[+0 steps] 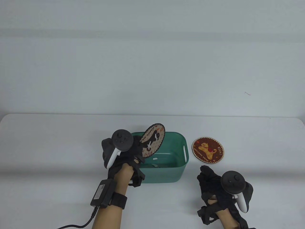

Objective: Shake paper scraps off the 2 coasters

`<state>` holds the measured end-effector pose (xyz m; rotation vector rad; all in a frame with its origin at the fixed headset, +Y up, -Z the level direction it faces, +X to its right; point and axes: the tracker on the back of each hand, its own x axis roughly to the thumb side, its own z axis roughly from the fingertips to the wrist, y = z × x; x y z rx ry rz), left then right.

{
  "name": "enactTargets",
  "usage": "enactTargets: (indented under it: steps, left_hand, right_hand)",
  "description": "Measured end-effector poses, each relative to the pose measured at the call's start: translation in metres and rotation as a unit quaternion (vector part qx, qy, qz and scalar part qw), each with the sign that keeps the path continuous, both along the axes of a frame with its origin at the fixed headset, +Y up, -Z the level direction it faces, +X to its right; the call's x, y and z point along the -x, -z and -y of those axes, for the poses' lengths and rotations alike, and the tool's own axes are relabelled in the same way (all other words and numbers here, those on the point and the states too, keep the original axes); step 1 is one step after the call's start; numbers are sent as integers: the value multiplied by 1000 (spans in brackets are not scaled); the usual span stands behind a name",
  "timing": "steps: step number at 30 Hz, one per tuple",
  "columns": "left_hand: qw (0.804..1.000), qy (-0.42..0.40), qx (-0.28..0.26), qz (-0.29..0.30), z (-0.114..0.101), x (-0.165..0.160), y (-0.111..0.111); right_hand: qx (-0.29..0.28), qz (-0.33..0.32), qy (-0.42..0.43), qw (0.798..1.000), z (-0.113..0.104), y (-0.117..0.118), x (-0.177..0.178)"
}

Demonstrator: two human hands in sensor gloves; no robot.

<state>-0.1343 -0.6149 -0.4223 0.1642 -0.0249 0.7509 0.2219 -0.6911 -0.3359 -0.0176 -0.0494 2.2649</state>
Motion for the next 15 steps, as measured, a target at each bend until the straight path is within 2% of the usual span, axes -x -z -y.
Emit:
enactTargets:
  steps: [2, 4, 5, 11, 15]
  left_hand:
    - [998, -70, 0, -2, 5, 3, -3]
    - [997, -68, 25, 14, 10, 2, -5]
    - [998, -55, 21, 19, 11, 1, -6]
    - [998, -39, -38, 21, 16, -3, -16]
    - [997, -50, -53, 25, 19, -5, -19]
  right_hand:
    - [4, -1, -9, 1000, 3, 3, 1]
    - [0, -4, -18, 1000, 2, 5, 2]
    - [-16, 1, -24, 1000, -3, 5, 4]
    - [-134, -41, -110, 984, -48, 13, 48]
    - [-144, -93, -184, 968, -71, 27, 90]
